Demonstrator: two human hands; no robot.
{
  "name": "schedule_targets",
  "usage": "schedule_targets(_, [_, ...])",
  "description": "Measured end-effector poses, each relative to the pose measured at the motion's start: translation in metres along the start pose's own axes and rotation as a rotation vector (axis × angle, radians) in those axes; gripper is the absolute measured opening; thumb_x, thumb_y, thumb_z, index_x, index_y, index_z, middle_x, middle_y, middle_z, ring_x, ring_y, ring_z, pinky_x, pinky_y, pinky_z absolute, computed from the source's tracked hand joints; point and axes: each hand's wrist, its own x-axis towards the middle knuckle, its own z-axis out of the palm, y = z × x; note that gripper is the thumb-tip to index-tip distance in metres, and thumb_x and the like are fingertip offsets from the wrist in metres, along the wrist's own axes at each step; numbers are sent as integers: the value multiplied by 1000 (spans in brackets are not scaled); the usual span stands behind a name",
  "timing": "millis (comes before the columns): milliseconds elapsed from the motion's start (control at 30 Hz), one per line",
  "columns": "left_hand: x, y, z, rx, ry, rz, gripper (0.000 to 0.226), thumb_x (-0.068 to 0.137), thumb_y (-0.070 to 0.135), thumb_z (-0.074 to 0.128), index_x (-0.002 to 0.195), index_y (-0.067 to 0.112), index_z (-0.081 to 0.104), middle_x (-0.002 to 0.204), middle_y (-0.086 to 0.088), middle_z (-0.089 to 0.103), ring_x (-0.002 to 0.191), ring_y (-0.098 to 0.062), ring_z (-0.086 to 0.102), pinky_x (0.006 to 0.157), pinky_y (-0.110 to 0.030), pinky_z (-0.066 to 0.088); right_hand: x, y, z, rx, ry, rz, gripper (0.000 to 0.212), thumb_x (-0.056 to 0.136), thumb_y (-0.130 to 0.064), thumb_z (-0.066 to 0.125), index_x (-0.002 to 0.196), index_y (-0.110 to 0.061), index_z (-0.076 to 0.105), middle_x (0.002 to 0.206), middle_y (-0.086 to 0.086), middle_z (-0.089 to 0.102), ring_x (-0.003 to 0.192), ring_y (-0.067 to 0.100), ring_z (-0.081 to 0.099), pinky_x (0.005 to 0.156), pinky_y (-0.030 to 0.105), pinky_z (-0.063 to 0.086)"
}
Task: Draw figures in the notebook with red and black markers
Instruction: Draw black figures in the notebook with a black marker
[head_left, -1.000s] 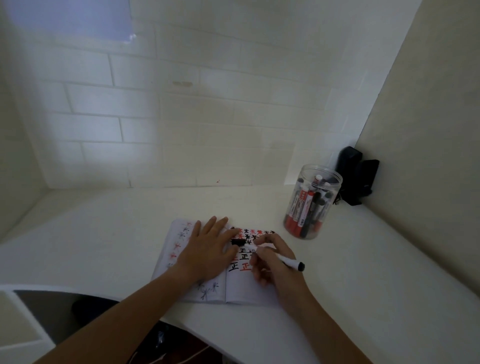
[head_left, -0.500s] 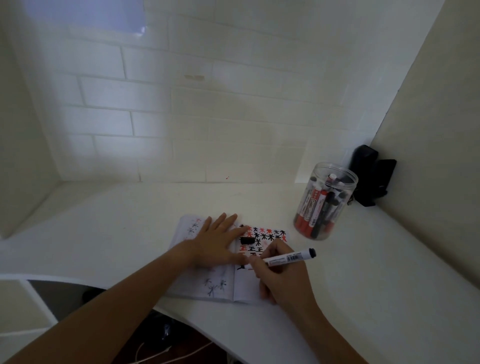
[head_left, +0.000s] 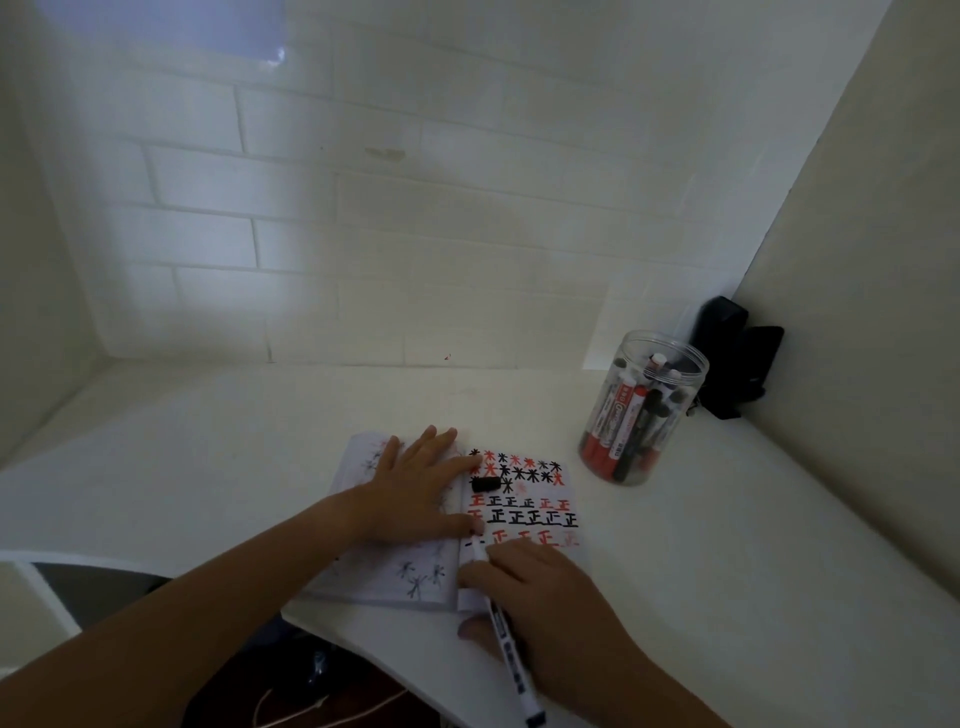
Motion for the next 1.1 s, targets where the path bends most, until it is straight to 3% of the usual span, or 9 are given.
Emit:
schedule_targets(167, [5,-1,2,-3,-12,16,116,57,104,16,157,46,6,167,4,-18,151,-16,-23,120,-58,-13,-5,2,16,-122,108,-79,13,95,-33,66,107,-28,63,95,-7,66,87,10,60,71,21,50])
schedule_targets(300, [16,-6,0,34,2,-7,95,80,89,35,158,43,8,167,1,-17,152,-18,-21,120,-58,-12,1,9,21,-147,159,-69,12,93,-27,70,104,-27,65,94,-6,65,85,11,58,70,21,47])
schedule_targets(500, [36,-17,-9,60,119,-119,109,65,98,17,158,40,17,169,-3,-4,155,-23,-9,121,-58,-7,27,36,25,-105,162,-20,9,98,-30,62,104,-25,66,91,-6,65,78,12,59,65,28,54])
schedule_targets(600, [38,-12,-3,59,240,-211,107,68,94,20,156,34,26,168,-3,10,155,-26,4,121,-59,2,34,43,18,-30,115,-31,15,99,-36,62,107,-24,67,95,-5,69,80,13,62,68,27,55])
schedule_targets(767, [27,-16,11,57,261,-173,102,68,88,10,157,41,20,169,-2,7,155,-24,1,123,-55,-1,35,42,16,195,153,120,42,99,-57,54,114,-20,70,106,-2,74,89,11,68,80,31,59])
schedule_targets(867, [23,-19,15,73,300,-157,96,74,88,7,157,42,17,169,0,6,155,-21,0,124,-52,-3,38,38,8,485,188,250,35,102,-45,52,116,-21,73,105,-10,72,95,4,67,87,23,54])
schedule_targets(967, [24,-18,18,66,323,-148,92,78,87,9,157,42,19,169,1,7,155,-19,-1,124,-52,-3,55,40,0,639,259,291,17,104,-19,54,109,-16,69,78,-9,67,68,7,64,62,25,53])
schedule_targets(1100, [24,-20,18,65,333,-148,92,76,87,12,156,43,20,169,2,9,155,-19,0,124,-51,-3,69,41,1,860,297,498,14,98,-4,56,103,-17,59,75,11,67,56,17,58,50,25,45])
